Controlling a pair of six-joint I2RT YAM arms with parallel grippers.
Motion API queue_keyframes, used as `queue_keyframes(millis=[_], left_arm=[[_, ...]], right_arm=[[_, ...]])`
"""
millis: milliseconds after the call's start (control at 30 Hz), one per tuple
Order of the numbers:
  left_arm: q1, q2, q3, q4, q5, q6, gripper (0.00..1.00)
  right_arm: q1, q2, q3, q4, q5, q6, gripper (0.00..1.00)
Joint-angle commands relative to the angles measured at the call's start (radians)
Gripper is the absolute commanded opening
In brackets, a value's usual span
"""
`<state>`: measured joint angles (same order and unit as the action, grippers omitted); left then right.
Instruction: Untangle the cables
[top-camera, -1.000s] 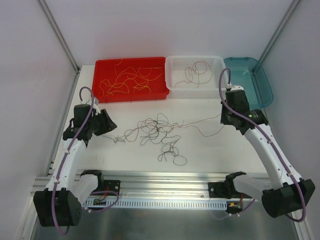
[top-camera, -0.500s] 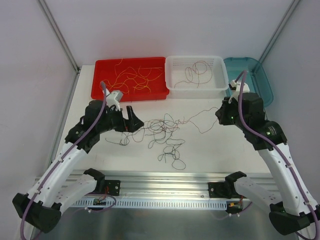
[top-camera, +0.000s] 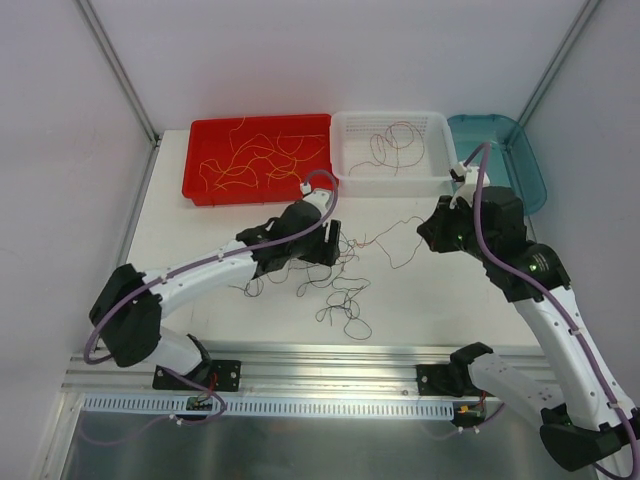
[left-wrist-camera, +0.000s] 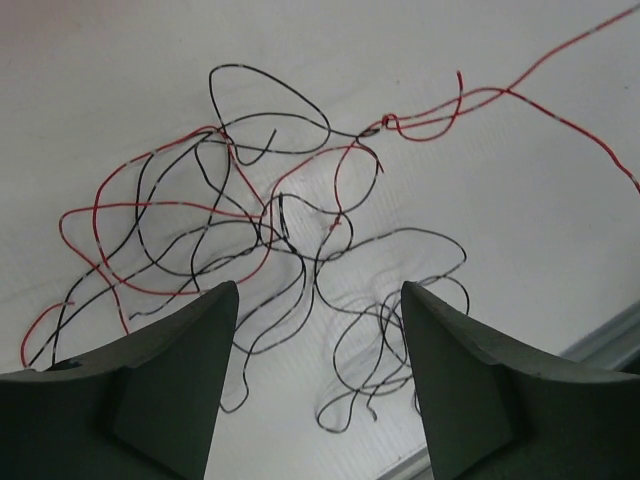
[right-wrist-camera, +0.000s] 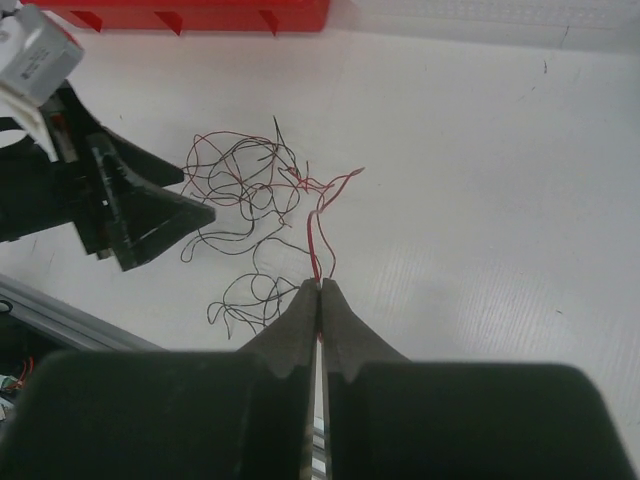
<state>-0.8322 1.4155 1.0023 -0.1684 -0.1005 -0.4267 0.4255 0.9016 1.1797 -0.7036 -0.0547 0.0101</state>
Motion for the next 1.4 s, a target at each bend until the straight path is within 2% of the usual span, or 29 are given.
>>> queue_keyframes(millis=[0,100,233,433,567,600,700,733,767,867,1000,1033,1133,1233,1367], left_arm=[[-0.008,0.086,0.056,0.165,-0.082,-0.029,0.65],[-0.01,0.17,0.073,0.275,-0.061,-0.043,0.62],[-0.01,0.284,0.13,0.32,-0.031,-0.049,0.58],[-0.012,0.373,0.167,0.377,0.016,-0.041,0.48],[-0.012,0.398,0.156,0.431,0.033,-0.03,0.31],[-0.012,0.401,0.156,0.444,0.035,-0.029,0.24],[-0.012,0.408,0.144,0.475,0.044,-0.03,0.13],[-0.012,0.41,0.136,0.481,0.041,-0.032,0.05],[-0.012,0.407,0.131,0.486,0.036,-0.032,0.01],[-0.01,0.396,0.108,0.487,-0.002,-0.034,0.0],[0.014,0.347,0.041,0.487,-0.053,-0.072,0.0],[0.025,0.317,0.003,0.487,-0.056,-0.082,0.0],[0.073,0.242,-0.095,0.504,-0.059,-0.129,0.0],[0.129,0.159,-0.19,0.527,-0.045,-0.156,0.0],[0.185,0.063,-0.29,0.524,-0.061,-0.165,0.0]], right_arm=[[0.007,-0.036,-0.008,0.053,-0.037,0.016,0.01],[0.006,-0.04,-0.017,0.056,-0.048,0.018,0.01],[0.006,-0.044,-0.023,0.058,-0.054,0.014,0.01],[0.006,-0.044,-0.02,0.056,-0.066,0.004,0.01],[0.007,-0.046,-0.02,0.053,-0.07,0.004,0.01],[0.007,-0.05,-0.02,0.052,-0.066,0.001,0.01],[0.006,-0.055,-0.009,0.038,-0.053,-0.006,0.01],[0.006,-0.056,-0.009,0.033,-0.042,-0.006,0.01],[0.007,-0.058,-0.006,0.023,-0.034,-0.006,0.01],[0.007,-0.063,0.004,-0.022,0.047,-0.056,0.01],[0.004,-0.063,0.032,-0.114,0.294,-0.088,0.01],[0.002,-0.061,0.038,-0.131,0.387,-0.094,0.01],[-0.01,-0.053,0.054,-0.191,0.542,-0.114,0.01],[-0.037,-0.044,0.064,-0.23,0.616,-0.131,0.01],[-0.067,-0.053,0.077,-0.241,0.602,-0.131,0.01]])
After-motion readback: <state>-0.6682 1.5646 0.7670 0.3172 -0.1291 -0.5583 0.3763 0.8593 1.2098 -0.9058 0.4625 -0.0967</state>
